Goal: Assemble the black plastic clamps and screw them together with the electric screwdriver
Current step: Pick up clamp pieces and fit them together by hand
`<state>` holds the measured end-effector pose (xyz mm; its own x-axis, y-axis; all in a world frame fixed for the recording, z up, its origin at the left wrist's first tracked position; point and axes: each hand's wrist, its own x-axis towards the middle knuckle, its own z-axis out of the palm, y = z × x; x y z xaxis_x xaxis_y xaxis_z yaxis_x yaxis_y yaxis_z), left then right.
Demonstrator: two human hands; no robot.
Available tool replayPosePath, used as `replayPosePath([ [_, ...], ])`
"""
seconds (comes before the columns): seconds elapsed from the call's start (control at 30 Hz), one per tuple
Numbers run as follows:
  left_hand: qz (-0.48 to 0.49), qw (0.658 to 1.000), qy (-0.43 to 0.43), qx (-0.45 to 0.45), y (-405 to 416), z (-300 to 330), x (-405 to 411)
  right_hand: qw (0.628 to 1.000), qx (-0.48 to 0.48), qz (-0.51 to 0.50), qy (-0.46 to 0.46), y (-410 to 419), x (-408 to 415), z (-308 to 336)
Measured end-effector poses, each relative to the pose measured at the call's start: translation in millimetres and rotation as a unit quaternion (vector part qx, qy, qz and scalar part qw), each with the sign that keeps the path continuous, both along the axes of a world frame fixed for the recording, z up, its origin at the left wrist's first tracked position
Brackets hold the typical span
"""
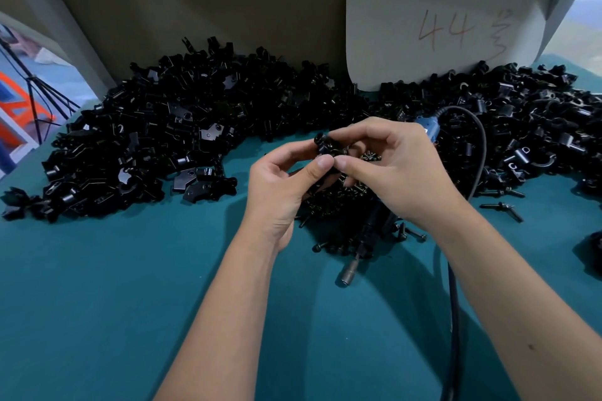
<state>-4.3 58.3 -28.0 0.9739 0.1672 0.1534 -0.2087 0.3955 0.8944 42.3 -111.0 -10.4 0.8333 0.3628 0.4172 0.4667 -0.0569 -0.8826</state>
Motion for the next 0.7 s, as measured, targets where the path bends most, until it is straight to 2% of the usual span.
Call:
replayPosePath([
  [0.17, -0.001, 1.000, 0.019, -0.022, 3.1, 2.1, -0.3, 1.000, -0.003, 0.002, 0.006, -0.7, -0.8, -1.2],
  [0.4, -0.022, 1.000, 0.016, -0.003, 4.2, 3.7, -2.4, 1.000, 0.015, 0.004, 0.020, -1.0, -3.8, -1.2],
  [0.7, -0.033, 0.999, 0.010, 0.035, 13.6, 4.3, -3.5, 1.000, -0.014, -0.005, 0.003, 3.1, -8.3, 0.7],
])
